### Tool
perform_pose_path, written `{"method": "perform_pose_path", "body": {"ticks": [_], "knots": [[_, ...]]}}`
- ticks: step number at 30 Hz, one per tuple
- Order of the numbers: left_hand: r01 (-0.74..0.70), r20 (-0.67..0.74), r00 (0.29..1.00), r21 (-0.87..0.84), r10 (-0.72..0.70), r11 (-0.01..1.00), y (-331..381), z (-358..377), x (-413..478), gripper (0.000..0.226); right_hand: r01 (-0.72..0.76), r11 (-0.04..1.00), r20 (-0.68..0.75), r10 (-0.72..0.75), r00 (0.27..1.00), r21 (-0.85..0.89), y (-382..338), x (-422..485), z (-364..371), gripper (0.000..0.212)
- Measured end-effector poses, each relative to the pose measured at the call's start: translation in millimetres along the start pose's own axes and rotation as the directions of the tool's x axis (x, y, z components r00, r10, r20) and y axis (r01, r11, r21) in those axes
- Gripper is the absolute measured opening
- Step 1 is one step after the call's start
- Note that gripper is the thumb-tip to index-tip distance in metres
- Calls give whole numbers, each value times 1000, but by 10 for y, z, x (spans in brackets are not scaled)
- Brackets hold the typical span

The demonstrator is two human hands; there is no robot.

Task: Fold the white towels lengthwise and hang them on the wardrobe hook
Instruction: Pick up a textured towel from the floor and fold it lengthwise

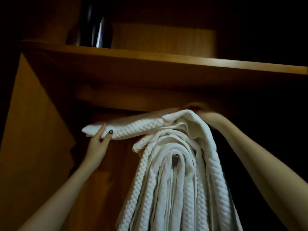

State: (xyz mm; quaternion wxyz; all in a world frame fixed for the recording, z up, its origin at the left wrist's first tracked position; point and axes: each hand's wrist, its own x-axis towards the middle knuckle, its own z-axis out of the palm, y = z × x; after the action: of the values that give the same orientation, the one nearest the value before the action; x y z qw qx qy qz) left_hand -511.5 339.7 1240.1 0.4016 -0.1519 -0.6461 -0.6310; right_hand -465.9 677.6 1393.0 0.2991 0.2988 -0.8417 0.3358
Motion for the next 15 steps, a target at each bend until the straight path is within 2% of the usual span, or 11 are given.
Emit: {"method": "perform_pose_path", "body": {"ticks": [2, 5, 7, 10, 13, 15], "knots": [[21, 109, 994, 24, -24, 999, -130, 47, -75, 31, -77, 996, -51, 79, 996, 37, 220, -50, 113, 32], [175, 272, 952, -98, -142, 980, -192, 93, -201, 31, -191, 961, -89, 212, 973, 198, 426, -220, 215, 25], [184, 256, 955, -116, -150, 976, -133, 134, -253, 31, -235, 920, -75, 271, 960, 313, 519, -279, 198, 27], [41, 162, 986, -54, -32, 998, -48, 166, -307, 26, -295, 829, -4, 337, 941, 475, 557, -361, 178, 18], [-96, 52, 994, -25, 97, 995, 70, 182, -376, 25, -256, 812, -46, 328, 944, 524, 624, -572, 184, 30], [-52, 138, 988, -142, 72, 989, 215, 219, -415, 28, -241, 827, -74, 320, 944, 508, 644, -749, 243, 33]]}}
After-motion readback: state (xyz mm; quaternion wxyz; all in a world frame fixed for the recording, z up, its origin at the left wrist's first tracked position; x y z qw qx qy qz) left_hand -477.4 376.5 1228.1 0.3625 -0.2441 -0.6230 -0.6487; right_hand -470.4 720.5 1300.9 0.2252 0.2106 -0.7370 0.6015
